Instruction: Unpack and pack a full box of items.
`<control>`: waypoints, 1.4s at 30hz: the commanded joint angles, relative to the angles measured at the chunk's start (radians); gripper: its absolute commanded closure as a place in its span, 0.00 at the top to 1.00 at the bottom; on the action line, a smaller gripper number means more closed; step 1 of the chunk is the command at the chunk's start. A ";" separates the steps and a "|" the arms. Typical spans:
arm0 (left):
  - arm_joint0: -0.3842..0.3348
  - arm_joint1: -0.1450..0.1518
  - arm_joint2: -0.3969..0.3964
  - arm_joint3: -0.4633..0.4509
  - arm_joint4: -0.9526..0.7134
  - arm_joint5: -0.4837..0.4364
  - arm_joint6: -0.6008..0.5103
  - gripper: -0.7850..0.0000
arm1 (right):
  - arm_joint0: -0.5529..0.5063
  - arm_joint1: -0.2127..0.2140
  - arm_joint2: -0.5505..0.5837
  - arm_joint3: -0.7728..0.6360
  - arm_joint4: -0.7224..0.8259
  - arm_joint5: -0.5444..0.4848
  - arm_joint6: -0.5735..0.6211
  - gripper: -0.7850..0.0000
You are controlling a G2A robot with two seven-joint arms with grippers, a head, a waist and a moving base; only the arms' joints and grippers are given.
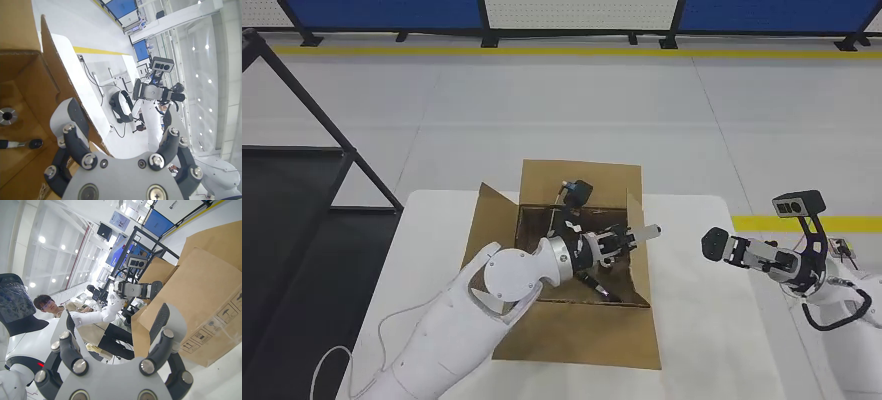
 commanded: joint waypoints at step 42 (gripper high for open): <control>-0.206 -0.228 0.199 0.410 -0.074 -0.198 0.059 1.00 | -0.092 0.059 -0.039 -0.153 -0.068 0.106 0.106 1.00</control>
